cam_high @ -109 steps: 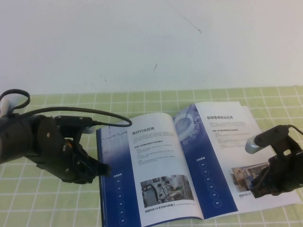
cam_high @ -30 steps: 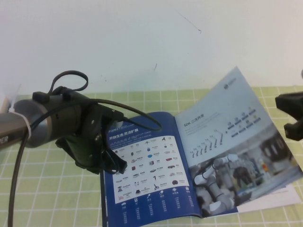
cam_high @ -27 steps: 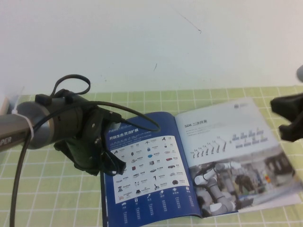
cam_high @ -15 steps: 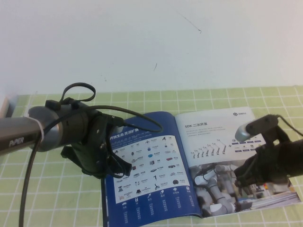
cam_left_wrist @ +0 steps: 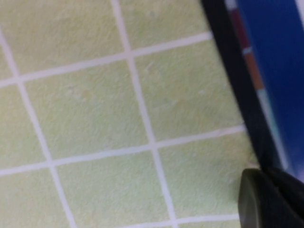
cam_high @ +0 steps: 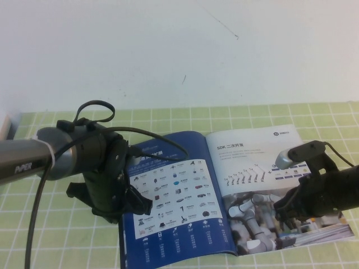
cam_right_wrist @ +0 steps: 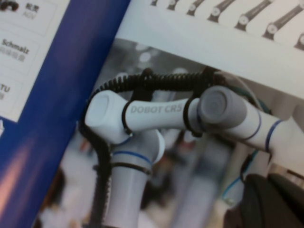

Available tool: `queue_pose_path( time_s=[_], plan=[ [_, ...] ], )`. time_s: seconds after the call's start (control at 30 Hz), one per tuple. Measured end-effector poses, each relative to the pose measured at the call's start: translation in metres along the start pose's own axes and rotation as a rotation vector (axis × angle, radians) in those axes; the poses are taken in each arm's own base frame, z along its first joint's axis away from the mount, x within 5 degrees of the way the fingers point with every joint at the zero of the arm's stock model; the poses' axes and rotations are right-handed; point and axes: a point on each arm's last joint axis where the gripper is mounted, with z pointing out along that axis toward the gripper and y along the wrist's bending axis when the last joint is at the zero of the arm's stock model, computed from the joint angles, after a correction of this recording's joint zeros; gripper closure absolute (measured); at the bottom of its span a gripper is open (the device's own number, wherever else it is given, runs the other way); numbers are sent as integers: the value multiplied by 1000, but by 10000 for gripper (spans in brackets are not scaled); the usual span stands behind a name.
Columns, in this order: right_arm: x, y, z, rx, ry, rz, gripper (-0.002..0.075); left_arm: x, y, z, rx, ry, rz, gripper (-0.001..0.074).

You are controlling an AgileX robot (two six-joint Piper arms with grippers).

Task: Close book
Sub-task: 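Close the open booklet and leave it lying on the table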

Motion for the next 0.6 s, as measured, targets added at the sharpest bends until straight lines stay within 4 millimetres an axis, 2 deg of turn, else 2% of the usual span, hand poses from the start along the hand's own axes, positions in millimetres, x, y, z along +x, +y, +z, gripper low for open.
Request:
queue_pose_path(
  time_s=[0.33, 0.43, 0.6],
  plan=[
    [1, 0, 1, -8, 2, 18, 729, 0, -2, 1, 25, 7, -39, 739],
    [1, 0, 1, -11, 2, 21, 729, 0, -9, 1, 91, 1, -44, 739],
    [0, 0, 1, -22, -5, 40, 729, -4, -29, -3, 322, -29, -63, 739]
  ],
)
